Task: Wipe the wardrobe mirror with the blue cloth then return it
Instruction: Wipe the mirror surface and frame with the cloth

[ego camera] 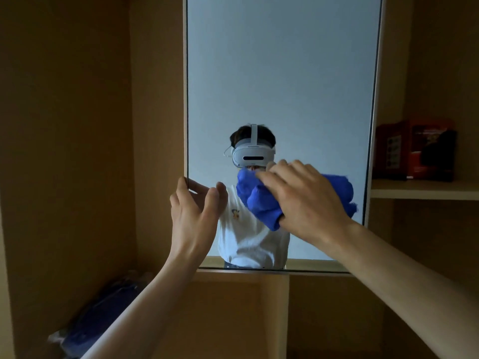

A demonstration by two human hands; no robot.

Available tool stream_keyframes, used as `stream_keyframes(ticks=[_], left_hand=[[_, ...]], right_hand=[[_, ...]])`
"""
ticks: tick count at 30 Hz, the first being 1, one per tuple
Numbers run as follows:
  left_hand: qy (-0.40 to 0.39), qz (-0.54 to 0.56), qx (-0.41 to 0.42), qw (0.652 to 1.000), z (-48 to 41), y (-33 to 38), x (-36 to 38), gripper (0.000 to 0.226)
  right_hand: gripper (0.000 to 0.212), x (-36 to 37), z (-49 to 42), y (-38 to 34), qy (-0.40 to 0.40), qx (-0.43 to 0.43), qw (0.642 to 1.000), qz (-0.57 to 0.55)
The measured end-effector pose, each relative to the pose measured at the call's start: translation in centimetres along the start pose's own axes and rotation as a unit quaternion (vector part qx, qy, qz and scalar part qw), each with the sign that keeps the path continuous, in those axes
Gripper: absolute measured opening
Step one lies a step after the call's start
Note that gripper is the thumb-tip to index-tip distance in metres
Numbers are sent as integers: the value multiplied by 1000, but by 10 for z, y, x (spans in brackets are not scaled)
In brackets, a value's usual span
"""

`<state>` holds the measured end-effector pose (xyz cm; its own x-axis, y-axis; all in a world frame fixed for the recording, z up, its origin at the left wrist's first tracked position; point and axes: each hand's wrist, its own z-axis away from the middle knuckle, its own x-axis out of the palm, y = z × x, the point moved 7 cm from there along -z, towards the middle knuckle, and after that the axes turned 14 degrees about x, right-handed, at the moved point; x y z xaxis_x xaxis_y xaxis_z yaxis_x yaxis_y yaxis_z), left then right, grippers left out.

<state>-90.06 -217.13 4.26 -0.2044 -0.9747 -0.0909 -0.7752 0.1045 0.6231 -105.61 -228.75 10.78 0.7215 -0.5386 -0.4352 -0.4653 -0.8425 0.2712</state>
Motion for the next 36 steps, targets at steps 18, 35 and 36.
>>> stream_keyframes(ticks=[18, 35, 36], left_hand=[[-10, -49, 5, 999, 2, 17, 6, 99], [-12, -66, 35, 997, 13, 14, 6, 103], [-14, -66, 37, 997, 12, 14, 6, 101]], right_hand=[[46, -33, -30, 59, 43, 50, 998, 16], [44, 25, 66, 42, 5, -23, 999, -23], [43, 24, 65, 43, 0, -30, 999, -21]])
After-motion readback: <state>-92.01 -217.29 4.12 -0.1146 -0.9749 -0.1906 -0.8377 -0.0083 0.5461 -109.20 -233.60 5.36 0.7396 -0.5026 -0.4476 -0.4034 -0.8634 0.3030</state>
